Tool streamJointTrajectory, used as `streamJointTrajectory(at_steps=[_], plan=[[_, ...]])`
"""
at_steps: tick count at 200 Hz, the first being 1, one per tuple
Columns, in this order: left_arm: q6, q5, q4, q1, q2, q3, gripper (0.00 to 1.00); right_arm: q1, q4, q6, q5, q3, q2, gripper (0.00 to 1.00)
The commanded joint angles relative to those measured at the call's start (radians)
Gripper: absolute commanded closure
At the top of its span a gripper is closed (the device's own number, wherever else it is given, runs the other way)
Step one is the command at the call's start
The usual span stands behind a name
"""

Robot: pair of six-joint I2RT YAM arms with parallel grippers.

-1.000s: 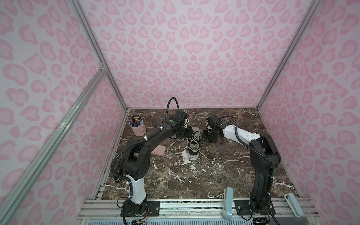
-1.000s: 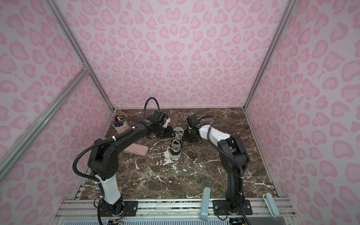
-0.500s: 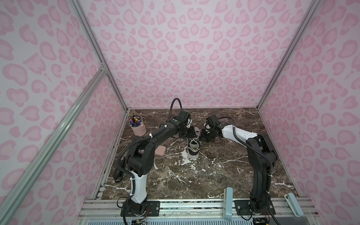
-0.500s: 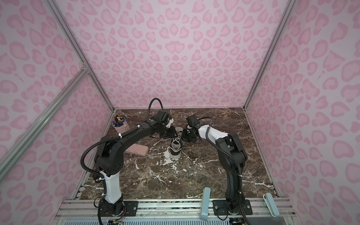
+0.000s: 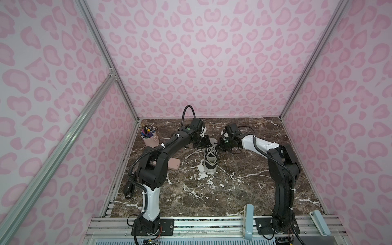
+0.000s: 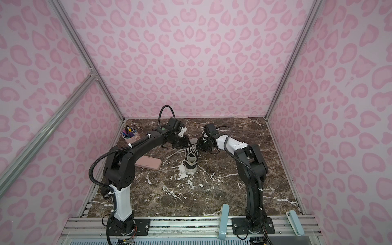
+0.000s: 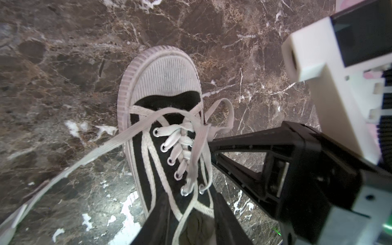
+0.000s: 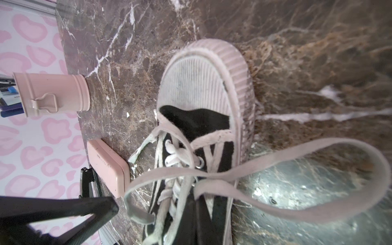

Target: Tie the shoes

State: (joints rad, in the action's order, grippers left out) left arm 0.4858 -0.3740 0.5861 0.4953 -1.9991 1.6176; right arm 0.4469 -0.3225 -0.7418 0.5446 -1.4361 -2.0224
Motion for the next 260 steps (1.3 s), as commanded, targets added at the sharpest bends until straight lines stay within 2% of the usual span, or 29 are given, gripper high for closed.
streamJointTrajectory(at_steps=[1, 67, 122, 130, 193, 260], plan=[[-0.010, -0.013, 0.008, -0.001, 0.002, 0.007, 0.62, -0.001, 0.057, -0.020, 0.032, 0.018, -0.006, 0.95], [0.002, -0.034, -0.011, 0.000, 0.013, -0.016, 0.62, -0.011, 0.239, -0.098, 0.107, 0.102, 0.017, 0.95], [0.026, -0.053, -0.042, 0.000, 0.031, -0.039, 0.62, -0.016, 0.319, -0.135, 0.154, 0.133, 0.019, 0.96], [0.028, -0.059, -0.045, 0.000, 0.030, -0.038, 0.68, -0.017, 0.346, -0.149, 0.165, 0.142, 0.020, 0.96], [0.037, -0.071, -0.058, 0.000, 0.033, -0.054, 0.71, -0.027, 0.465, -0.213, 0.215, 0.203, 0.042, 0.96], [0.042, -0.071, -0.071, -0.002, 0.052, -0.083, 0.73, -0.040, 0.717, -0.368, 0.278, 0.297, 0.039, 0.96]])
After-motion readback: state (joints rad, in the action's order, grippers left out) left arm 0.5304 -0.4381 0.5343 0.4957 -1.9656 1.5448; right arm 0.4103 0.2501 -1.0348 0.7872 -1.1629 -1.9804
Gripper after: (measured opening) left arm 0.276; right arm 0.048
